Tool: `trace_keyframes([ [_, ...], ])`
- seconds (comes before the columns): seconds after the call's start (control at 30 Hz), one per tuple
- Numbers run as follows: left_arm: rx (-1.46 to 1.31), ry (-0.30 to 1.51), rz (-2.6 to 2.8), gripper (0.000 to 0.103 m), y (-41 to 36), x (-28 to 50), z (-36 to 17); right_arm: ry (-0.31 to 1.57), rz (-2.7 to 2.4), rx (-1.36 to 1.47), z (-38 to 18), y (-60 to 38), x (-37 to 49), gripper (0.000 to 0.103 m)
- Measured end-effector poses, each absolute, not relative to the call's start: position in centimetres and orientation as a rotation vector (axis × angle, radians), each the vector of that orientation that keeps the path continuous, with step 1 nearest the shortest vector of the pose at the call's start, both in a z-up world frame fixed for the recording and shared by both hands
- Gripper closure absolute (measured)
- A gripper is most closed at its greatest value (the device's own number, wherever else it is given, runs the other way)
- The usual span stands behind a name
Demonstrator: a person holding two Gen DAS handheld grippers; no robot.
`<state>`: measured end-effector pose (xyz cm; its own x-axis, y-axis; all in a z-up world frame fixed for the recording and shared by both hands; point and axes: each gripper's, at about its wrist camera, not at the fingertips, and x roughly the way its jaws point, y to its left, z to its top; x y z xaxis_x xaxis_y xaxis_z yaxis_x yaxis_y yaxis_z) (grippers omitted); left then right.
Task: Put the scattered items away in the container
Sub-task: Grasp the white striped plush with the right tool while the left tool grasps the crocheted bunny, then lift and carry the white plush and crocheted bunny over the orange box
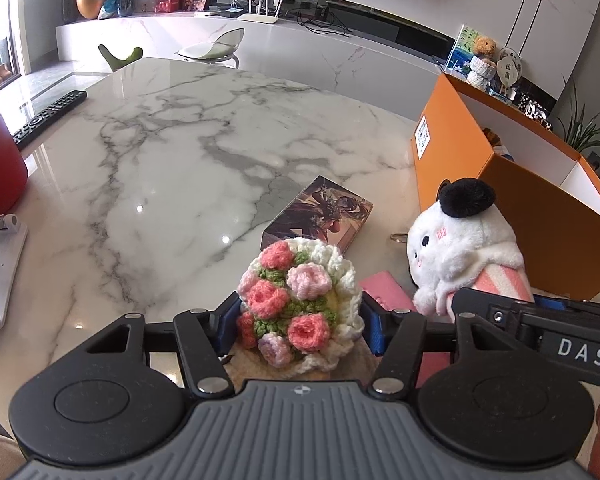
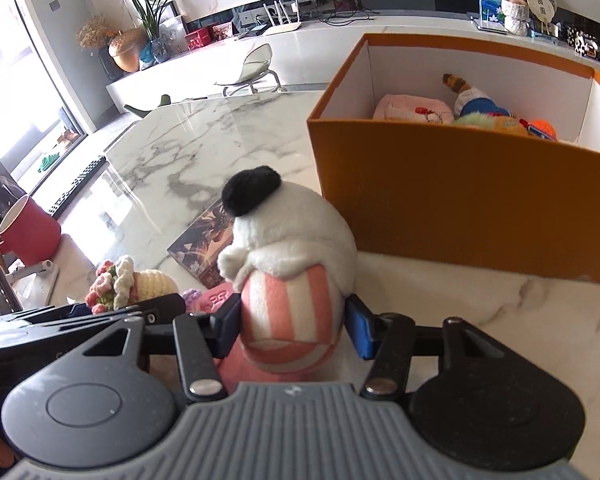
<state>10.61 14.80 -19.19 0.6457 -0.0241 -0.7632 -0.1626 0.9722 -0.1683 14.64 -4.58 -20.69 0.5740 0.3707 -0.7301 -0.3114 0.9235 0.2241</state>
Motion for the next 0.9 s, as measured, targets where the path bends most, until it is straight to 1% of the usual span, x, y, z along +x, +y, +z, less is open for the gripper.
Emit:
trace_keyframes([
  [0.4, -0.197, 0.8, 0.05, 0.036, 13.0, 7.8, -15.8, 0.805, 0.344, 0.06, -17.8, -8.1, 10.9, 0.048],
  [0.9, -0.134, 0.734, -0.054, 0.036, 8.2, 4.6, -10.7, 0.724, 0.255, 0.095, -14.4, -13.5, 5.7, 0.048],
])
